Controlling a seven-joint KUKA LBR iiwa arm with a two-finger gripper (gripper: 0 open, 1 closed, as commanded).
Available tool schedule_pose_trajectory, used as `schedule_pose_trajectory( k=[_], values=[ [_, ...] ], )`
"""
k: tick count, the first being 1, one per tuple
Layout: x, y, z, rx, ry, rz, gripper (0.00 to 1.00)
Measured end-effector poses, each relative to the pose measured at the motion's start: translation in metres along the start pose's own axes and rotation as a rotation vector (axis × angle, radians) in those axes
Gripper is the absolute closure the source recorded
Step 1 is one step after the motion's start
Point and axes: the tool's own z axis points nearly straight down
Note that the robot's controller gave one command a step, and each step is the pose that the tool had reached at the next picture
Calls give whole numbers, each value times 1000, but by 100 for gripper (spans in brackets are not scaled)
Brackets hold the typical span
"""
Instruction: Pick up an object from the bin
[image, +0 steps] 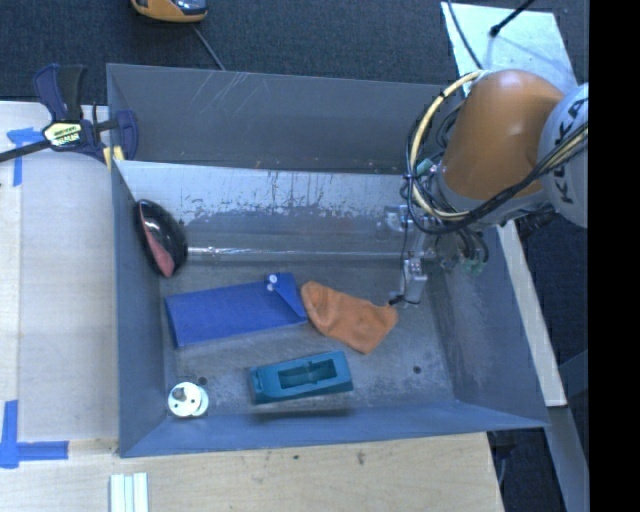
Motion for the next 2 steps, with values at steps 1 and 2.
schedule_pose_trajectory(
  k=[1,2],
  values=[
    [-2,13,51,1,-7,-40,0],
    [31,33,103,0,1,-59,100]
  ],
)
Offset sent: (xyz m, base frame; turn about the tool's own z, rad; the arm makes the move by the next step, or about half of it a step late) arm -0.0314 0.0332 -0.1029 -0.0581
